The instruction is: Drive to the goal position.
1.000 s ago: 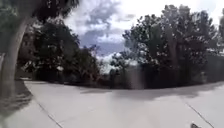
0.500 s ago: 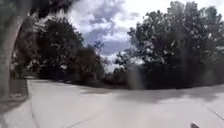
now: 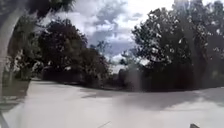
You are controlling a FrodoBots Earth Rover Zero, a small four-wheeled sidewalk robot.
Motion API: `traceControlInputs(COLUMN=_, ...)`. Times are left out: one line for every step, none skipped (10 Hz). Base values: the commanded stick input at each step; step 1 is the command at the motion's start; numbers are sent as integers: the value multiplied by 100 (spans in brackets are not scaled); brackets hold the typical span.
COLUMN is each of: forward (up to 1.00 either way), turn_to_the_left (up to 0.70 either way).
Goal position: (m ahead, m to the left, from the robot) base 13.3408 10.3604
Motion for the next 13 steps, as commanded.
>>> traceControlInputs(forward=69, turn_to_the_left=14)
traceControlInputs(forward=69, turn_to_the_left=14)
traceControlInputs(forward=69, turn_to_the_left=14)
traceControlInputs(forward=69, turn_to_the_left=14)
traceControlInputs(forward=69, turn_to_the_left=14)
traceControlInputs(forward=69, turn_to_the_left=14)
traceControlInputs(forward=69, turn_to_the_left=14)
traceControlInputs(forward=69, turn_to_the_left=14)
traceControlInputs(forward=69, turn_to_the_left=14)
traceControlInputs(forward=69, turn_to_the_left=14)
traceControlInputs(forward=69, turn_to_the_left=14)
traceControlInputs(forward=69, turn_to_the_left=14)
traceControlInputs(forward=69, turn_to_the_left=14)
